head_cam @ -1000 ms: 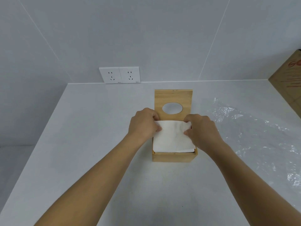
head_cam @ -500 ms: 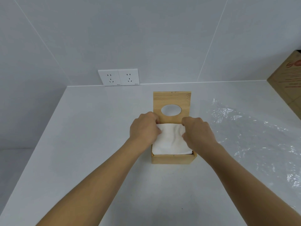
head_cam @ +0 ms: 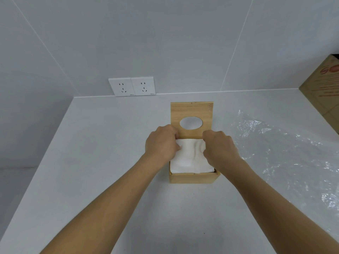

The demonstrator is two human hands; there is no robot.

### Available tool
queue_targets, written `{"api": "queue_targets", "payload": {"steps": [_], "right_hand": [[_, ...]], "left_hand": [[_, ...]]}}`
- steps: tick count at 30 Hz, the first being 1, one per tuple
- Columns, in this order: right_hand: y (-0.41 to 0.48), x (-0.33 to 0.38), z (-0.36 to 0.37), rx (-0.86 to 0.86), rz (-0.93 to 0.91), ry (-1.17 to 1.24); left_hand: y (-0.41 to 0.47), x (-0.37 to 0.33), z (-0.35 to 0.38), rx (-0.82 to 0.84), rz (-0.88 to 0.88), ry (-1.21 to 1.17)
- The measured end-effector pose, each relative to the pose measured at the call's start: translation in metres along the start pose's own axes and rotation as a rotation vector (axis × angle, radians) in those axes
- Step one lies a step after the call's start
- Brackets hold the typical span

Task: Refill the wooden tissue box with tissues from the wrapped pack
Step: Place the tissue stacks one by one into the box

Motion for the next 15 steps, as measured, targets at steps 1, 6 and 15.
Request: {"api": "queue_targets", "payload": {"steps": [1, 6, 15], "right_hand": [[-0.001, 0.0, 0.0, -0.002, 0.001, -0.003], [0.001, 0.0, 0.003, 0.012, -0.027, -0.028], [-0.003, 0.001, 0.014, -0.044, -0.075, -0.162]], "left_hand": [[0.0, 0.0, 0.0, 0.0, 0.001, -0.001], [0.002, 0.0, 0.003, 0.018, 0.011, 0.029], [0.005, 0.014, 0.018, -0.008, 0.015, 0.022]]}}
Point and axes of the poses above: each hand's wrist, its own y-axis towards the middle knuckle, its own z-axis out of the palm, x = y × z, the point moved 2 cm from there along y, towards the middle knuckle, and after that the axes turned 6 degrees about -z, right-handed, at the moved point
